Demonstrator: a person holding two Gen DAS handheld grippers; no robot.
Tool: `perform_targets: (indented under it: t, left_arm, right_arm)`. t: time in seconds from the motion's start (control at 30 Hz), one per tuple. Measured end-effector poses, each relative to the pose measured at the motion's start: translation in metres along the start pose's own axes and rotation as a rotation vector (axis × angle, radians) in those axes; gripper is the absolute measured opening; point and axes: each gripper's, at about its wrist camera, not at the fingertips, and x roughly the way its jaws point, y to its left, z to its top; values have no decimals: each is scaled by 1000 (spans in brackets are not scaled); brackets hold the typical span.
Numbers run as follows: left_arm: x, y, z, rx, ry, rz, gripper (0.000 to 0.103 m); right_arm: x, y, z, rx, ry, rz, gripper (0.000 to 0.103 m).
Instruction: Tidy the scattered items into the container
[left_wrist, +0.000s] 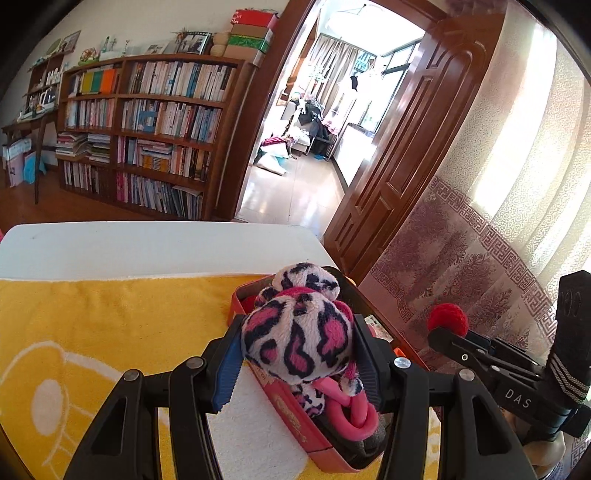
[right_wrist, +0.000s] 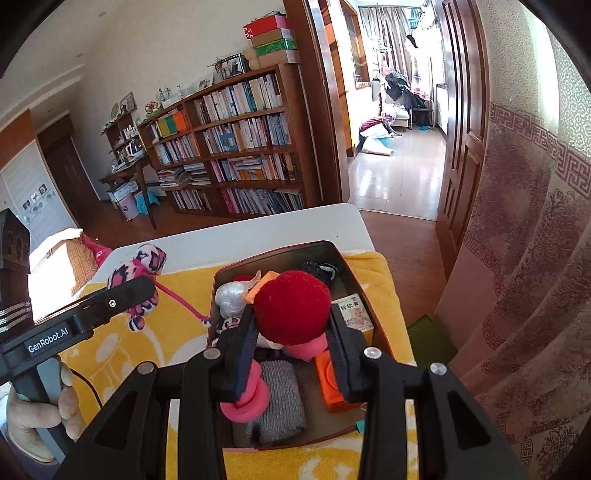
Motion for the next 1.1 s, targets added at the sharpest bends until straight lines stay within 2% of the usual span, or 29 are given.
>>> perform_targets:
  t: [0.13, 0.37, 0.4, 0.47, 0.53, 0.63, 0.7, 0.87, 0.9, 0.93, 1.03, 1.1]
  left_arm:
    - [18, -17, 7, 21, 6, -9, 57]
    - [61, -21, 0, 30, 83, 10, 60]
    - [66, -19, -2, 24, 99, 12, 61]
    - [72, -14, -7, 8, 117, 23, 74]
    - [72, -10, -11, -5, 117, 23, 76]
    - [71, -5, -14, -13, 130, 41, 77]
    - [67, -4, -15, -12, 127, 55, 85]
    - [42, -5, -18, 20, 72, 94, 87]
    - [35, -7, -19, 29, 60, 100, 90]
    - [28, -8, -20, 37, 44, 108, 101]
    - [4, -13, -26, 60, -15, 132, 103]
    - [-9, -15, -28, 57, -26, 166, 103]
  right_arm:
    - [10, -10, -11, -2, 33, -1, 40]
    - [27, -17, -29, -7, 98, 17, 42]
    - [30, -18, -31, -6, 109, 25, 48]
    - [32, -21, -34, 0, 115, 28, 60]
    - [31, -22, -37, 1, 112, 23, 66]
    - [30, -25, -38, 25, 114, 19, 75]
    - [29, -27, -38, 44, 117, 21, 78]
    - [19, -27, -41, 47, 115, 20, 79]
    - [16, -26, -41, 44, 112, 19, 79]
    - [12, -26, -41, 44, 108, 18, 79]
    - [0, -25, -45, 53, 102, 25, 79]
    - [-9, -24, -48, 61, 97, 34, 80]
